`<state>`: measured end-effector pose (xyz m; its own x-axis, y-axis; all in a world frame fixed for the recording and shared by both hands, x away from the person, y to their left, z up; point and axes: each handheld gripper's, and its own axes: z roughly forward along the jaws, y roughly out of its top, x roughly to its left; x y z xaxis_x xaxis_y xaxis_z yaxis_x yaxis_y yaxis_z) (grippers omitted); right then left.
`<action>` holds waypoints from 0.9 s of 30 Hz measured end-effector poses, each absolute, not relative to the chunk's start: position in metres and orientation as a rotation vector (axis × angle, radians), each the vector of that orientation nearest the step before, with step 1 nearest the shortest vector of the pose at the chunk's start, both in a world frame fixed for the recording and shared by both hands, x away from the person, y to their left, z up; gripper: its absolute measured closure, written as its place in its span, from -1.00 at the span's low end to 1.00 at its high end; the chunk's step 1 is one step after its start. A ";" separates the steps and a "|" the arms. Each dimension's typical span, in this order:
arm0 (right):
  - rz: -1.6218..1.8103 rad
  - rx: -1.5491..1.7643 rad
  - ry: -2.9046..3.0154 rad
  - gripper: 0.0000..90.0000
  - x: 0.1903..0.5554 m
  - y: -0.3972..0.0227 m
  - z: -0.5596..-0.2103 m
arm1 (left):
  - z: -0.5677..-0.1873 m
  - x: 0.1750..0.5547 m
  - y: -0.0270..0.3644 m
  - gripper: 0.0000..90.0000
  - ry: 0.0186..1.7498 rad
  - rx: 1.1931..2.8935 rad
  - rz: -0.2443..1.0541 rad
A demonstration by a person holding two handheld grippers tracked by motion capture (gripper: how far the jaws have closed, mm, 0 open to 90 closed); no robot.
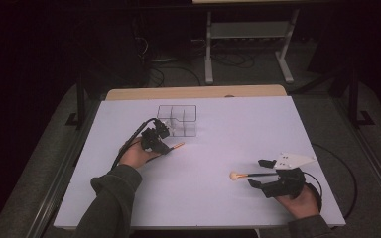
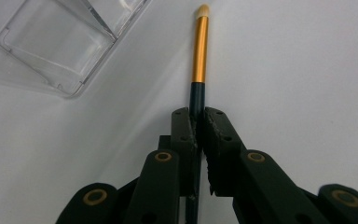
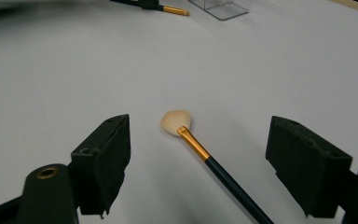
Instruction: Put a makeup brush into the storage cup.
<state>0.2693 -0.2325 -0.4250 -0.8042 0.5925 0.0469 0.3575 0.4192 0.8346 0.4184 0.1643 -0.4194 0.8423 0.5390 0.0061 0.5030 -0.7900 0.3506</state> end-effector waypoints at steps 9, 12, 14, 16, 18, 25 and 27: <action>1.329 0.839 2.423 -0.53 0.270 -0.232 -0.426 | -0.419 0.419 0.163 0.85 0.796 2.686 0.147; 1.327 0.841 2.424 -0.53 0.270 -0.232 -0.426 | -0.419 0.418 0.163 0.85 0.797 2.692 0.150; 1.328 0.847 2.424 -0.53 0.270 -0.232 -0.426 | -0.418 0.418 0.163 0.85 0.792 2.697 0.140; 1.331 0.854 2.422 -0.53 0.270 -0.232 -0.425 | -0.418 0.418 0.164 0.85 0.799 2.697 0.135; 1.332 0.854 2.422 -0.53 0.270 -0.232 -0.425 | -0.417 0.418 0.166 0.85 0.797 2.702 0.132; 1.337 0.850 2.423 -0.53 0.270 -0.230 -0.425 | -0.410 0.413 0.165 0.85 0.774 2.686 0.130; 1.335 0.847 2.426 -0.53 0.270 -0.230 -0.425 | -0.408 0.411 0.165 0.85 0.775 2.685 0.130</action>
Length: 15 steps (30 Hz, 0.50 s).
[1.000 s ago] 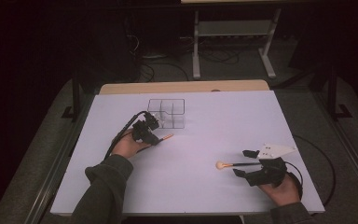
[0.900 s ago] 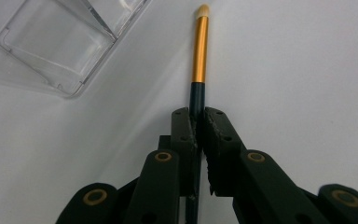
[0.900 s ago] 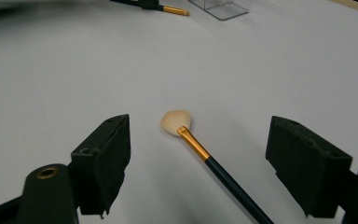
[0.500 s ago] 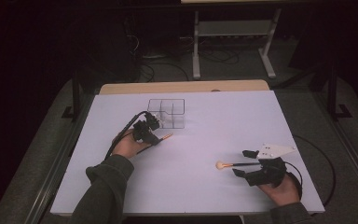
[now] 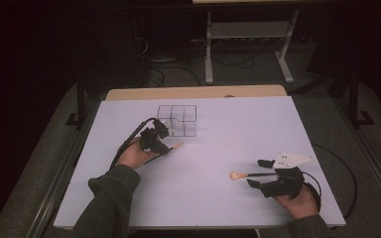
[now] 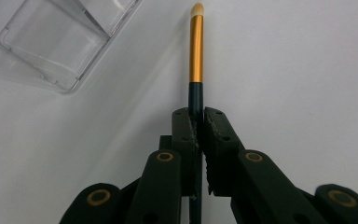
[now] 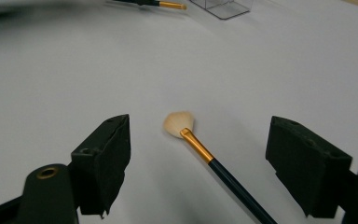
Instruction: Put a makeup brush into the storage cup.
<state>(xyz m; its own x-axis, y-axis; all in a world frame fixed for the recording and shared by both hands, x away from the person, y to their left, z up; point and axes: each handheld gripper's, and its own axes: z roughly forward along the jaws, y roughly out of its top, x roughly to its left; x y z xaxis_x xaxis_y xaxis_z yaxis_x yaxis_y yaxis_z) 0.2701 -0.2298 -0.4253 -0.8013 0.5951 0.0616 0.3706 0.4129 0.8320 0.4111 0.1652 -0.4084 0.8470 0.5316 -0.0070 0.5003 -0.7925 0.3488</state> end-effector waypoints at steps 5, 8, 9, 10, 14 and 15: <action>1.335 0.849 2.428 -0.53 0.270 -0.229 -0.425 | -0.402 0.408 0.168 0.85 0.767 2.667 0.122; 1.337 0.850 2.426 -0.53 0.270 -0.229 -0.425 | -0.400 0.405 0.169 0.85 0.765 2.647 0.126; 1.337 0.849 2.427 -0.53 0.270 -0.228 -0.425 | -0.398 0.405 0.169 0.85 0.761 2.646 0.124; 1.335 0.848 2.430 -0.53 0.270 -0.228 -0.425 | -0.397 0.404 0.169 0.85 0.758 2.640 0.122; 1.333 0.851 2.434 -0.53 0.270 -0.228 -0.425 | -0.395 0.400 0.168 0.85 0.751 2.625 0.125; 1.333 0.851 2.433 -0.53 0.270 -0.228 -0.425 | -0.394 0.400 0.168 0.85 0.746 2.624 0.130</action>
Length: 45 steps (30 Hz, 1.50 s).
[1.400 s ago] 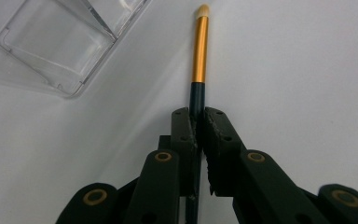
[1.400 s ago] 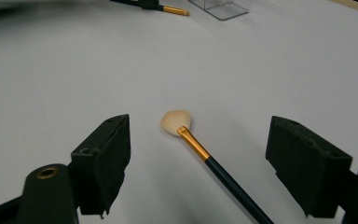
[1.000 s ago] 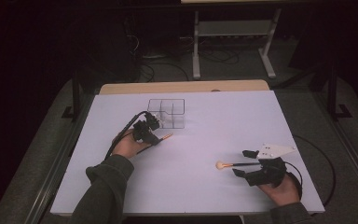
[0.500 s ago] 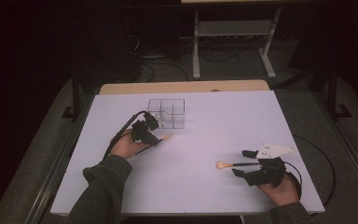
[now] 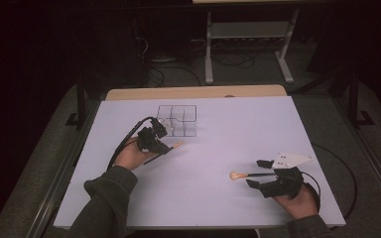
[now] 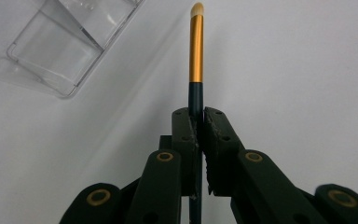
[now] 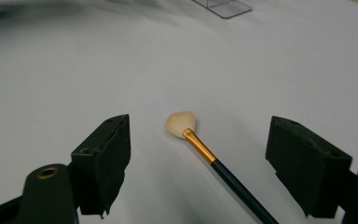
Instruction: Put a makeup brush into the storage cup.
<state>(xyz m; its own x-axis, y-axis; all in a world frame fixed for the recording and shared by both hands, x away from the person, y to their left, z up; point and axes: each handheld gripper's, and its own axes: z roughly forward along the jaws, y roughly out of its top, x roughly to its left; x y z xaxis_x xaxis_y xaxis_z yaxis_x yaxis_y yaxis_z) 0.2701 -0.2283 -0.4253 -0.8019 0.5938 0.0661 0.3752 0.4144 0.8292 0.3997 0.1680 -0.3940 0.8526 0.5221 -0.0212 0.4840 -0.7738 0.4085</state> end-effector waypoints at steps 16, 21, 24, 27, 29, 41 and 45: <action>1.325 0.856 2.435 -0.53 0.270 -0.228 -0.426 | -0.381 0.387 0.178 0.85 0.711 2.567 0.109; 1.322 0.857 2.439 -0.53 0.270 -0.228 -0.426 | -0.376 0.382 0.180 0.85 0.695 2.556 0.107; 1.320 0.857 2.438 -0.53 0.270 -0.228 -0.426 | -0.374 0.377 0.181 0.85 0.687 2.542 0.113; 1.317 0.856 2.440 -0.53 0.271 -0.228 -0.427 | -0.372 0.374 0.182 0.85 0.672 2.537 0.115; 1.315 0.857 2.439 -0.53 0.271 -0.228 -0.426 | -0.369 0.371 0.183 0.85 0.671 2.522 0.109; 1.301 0.851 2.460 -0.51 0.272 -0.225 -0.424 | -0.356 0.352 0.194 0.85 0.621 2.476 0.142; 1.306 0.832 2.473 -0.52 0.273 -0.219 -0.420 | -0.352 0.346 0.199 0.85 0.615 2.446 0.148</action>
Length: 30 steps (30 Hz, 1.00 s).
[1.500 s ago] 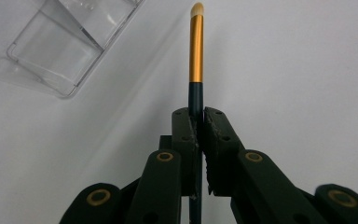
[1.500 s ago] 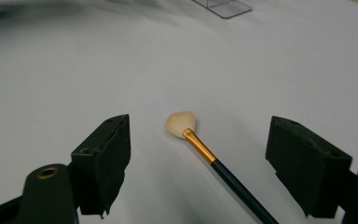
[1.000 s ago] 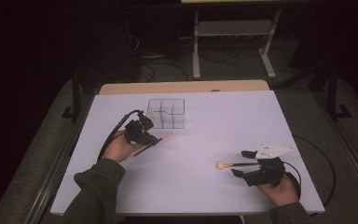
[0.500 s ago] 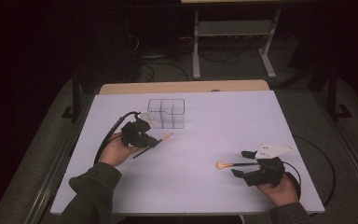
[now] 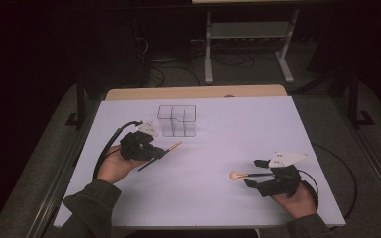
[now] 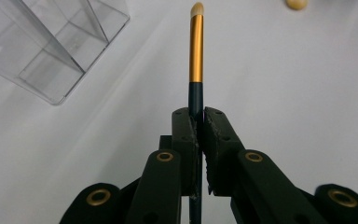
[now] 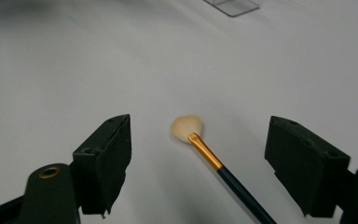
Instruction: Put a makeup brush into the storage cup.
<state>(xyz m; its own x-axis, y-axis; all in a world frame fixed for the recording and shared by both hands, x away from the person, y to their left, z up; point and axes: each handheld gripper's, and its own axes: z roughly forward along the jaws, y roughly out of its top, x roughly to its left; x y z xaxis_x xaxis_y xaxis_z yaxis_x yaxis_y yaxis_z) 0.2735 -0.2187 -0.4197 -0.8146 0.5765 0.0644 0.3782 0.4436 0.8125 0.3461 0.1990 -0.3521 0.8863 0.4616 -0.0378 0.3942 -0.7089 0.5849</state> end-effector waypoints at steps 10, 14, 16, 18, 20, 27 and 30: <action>1.345 0.756 2.529 -0.54 0.284 -0.193 -0.398 | -0.345 0.329 0.198 0.85 0.558 2.385 0.161; 1.388 0.717 2.551 -0.54 0.291 -0.183 -0.385 | -0.345 0.323 0.199 0.85 0.545 2.353 0.165; 1.396 0.702 2.567 -0.54 0.295 -0.178 -0.380 | -0.345 0.321 0.200 0.85 0.536 2.347 0.162; 1.402 0.689 2.578 -0.54 0.299 -0.172 -0.375 | -0.346 0.318 0.201 0.85 0.534 2.330 0.164; 1.405 0.674 2.592 -0.54 0.303 -0.166 -0.370 | -0.345 0.315 0.202 0.85 0.523 2.325 0.160; 1.441 0.600 2.647 -0.50 0.316 -0.140 -0.354 | -0.345 0.305 0.200 0.85 0.484 2.278 0.153; 1.456 0.566 2.678 -0.47 0.321 -0.128 -0.349 | -0.346 0.302 0.197 0.85 0.472 2.269 0.149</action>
<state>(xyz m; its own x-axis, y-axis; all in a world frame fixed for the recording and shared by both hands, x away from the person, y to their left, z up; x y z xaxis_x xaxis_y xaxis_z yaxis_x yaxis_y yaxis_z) 0.3211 -0.1284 -0.3486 -0.9325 0.3349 0.1355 0.2958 0.4924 0.8185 0.3015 0.1971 -0.3456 0.9235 0.3811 -0.0430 0.2874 -0.6133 0.7357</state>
